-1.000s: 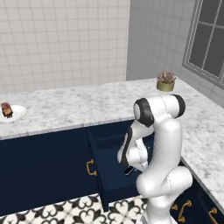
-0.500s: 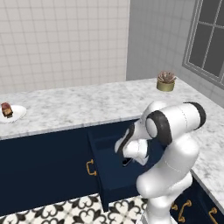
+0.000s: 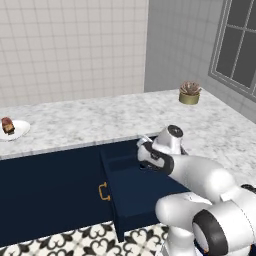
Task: Pick up the knife from the drawer and place it on the cutting board. Then place the meat from the plate to the cutting board.
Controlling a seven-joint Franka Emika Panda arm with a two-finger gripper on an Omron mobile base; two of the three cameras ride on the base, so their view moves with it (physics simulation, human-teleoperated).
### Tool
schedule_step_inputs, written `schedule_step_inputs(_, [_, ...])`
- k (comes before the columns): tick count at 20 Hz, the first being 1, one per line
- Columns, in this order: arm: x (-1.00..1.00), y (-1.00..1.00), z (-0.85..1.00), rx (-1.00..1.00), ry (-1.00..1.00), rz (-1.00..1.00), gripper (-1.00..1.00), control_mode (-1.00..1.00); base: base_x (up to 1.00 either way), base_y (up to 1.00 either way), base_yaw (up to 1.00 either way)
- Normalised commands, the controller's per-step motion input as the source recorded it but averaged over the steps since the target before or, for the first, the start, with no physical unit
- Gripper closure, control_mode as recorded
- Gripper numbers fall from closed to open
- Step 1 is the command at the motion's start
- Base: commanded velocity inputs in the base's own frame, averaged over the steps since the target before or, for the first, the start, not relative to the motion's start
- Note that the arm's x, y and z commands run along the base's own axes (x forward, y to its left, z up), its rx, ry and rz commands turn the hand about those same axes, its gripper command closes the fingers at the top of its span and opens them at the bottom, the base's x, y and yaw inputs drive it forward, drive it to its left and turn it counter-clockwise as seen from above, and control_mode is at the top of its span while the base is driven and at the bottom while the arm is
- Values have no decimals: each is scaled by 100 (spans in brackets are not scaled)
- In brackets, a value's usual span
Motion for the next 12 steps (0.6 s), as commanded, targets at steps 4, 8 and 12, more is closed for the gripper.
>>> schedule_step_inputs(4, [-78,-3,100,-4,-6,0,100,-100,0,0,0])
schedule_step_inputs(8, [-86,-11,100,-13,11,0,100,-100,0,0,0])
schedule_step_inputs(12, [-46,0,69,-24,29,1,100,-100,0,0,0])
